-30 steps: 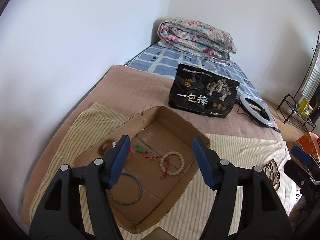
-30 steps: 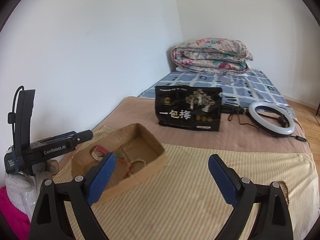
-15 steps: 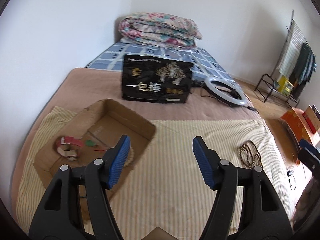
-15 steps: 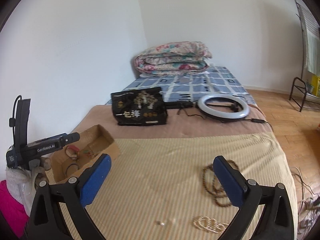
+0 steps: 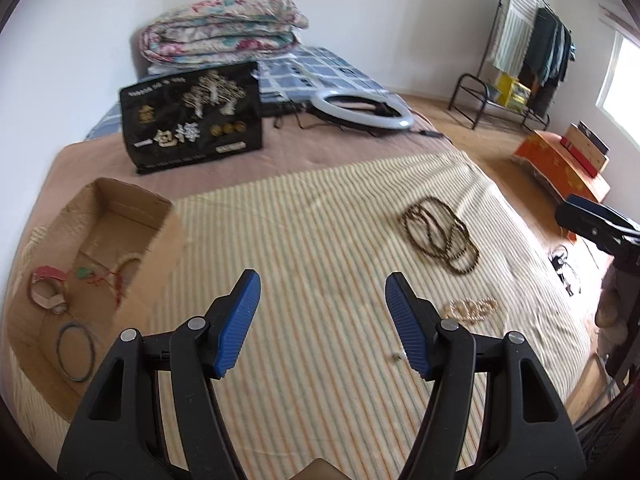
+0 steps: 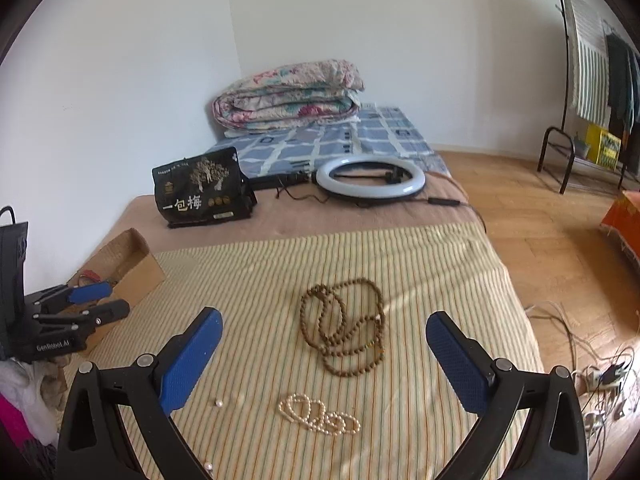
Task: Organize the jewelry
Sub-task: 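Move left tool toward small white pearl bead while right tool approaches cream pearl bracelet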
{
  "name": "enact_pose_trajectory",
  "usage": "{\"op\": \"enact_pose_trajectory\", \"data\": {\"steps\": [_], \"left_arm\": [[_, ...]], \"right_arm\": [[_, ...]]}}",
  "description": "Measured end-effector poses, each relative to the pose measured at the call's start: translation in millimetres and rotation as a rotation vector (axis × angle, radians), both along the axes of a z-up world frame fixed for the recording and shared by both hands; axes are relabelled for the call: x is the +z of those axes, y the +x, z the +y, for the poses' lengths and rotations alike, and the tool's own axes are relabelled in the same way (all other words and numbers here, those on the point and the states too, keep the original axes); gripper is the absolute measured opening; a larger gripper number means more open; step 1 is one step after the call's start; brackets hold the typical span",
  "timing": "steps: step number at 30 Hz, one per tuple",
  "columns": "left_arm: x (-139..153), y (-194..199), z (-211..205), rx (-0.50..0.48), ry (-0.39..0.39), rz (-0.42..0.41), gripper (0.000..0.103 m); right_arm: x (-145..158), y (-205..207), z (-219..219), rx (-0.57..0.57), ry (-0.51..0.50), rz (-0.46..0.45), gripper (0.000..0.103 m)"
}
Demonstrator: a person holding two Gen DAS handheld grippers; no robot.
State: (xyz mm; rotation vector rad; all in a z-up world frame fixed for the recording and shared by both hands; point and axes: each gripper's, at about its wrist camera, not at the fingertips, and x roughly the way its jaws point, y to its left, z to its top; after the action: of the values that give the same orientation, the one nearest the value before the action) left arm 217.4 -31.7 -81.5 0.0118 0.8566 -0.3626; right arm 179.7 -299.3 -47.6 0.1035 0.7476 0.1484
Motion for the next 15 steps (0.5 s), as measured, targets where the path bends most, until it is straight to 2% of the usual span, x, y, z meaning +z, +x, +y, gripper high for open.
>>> {"op": "enact_pose_trajectory", "data": {"steps": [6,8,10,13,15], "left_arm": [[-24,-11,-23,-0.086,-0.006,0.069,0.066],[-32,-13,-31,-0.109,0.001,0.089,0.058],[-40,-17,-38,-0.133,0.013,0.106,0.056],[-52,-24,-49,-0.177,0.03,0.13,0.045],[-60,-28,-57,-0.2,0.048,0.138,0.044]], "right_arm": [[-23,-9,-6,0.07,-0.031,0.05,0.103],[-32,-12,-4,0.104,-0.059,0.066,0.102],[-43,-14,-3,0.13,-0.073,0.096,0.1],[-57,-16,-4,0.16,-0.063,0.142,0.097],[-65,-17,-2,0.181,-0.068,0.162,0.094]]}}
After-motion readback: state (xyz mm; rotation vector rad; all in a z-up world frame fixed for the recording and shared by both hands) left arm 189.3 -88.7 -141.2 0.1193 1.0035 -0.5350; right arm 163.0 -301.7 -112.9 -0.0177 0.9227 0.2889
